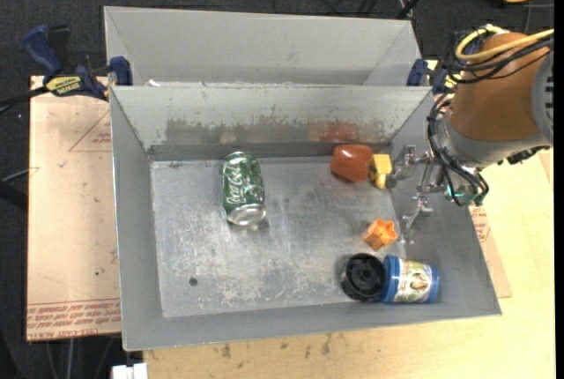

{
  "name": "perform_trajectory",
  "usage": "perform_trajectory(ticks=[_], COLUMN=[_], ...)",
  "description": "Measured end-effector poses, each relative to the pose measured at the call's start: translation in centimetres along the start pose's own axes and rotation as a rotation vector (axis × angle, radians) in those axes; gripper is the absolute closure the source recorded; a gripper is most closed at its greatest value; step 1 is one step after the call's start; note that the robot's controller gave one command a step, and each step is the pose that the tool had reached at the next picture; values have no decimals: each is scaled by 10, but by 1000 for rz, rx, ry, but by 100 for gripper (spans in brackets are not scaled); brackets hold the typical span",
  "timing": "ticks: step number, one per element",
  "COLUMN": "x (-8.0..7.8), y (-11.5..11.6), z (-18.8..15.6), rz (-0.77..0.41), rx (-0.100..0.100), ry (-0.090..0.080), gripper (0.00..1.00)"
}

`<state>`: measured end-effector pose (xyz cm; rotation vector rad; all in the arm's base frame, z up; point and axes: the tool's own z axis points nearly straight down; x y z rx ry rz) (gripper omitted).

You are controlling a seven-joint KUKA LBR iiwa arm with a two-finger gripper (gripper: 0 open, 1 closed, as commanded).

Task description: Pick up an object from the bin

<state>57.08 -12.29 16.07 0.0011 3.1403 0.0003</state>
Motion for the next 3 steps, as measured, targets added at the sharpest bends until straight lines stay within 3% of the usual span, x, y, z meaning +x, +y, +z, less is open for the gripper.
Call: perform_trajectory(ticks=[1, 2, 3], x=[-2, -2, 2], y=[0, 0, 2], z=[81, 81, -43], rz=[-319, -320, -394], rx=[-1, -1, 0], ry=[-6, -6, -3], gripper=[100, 100, 100])
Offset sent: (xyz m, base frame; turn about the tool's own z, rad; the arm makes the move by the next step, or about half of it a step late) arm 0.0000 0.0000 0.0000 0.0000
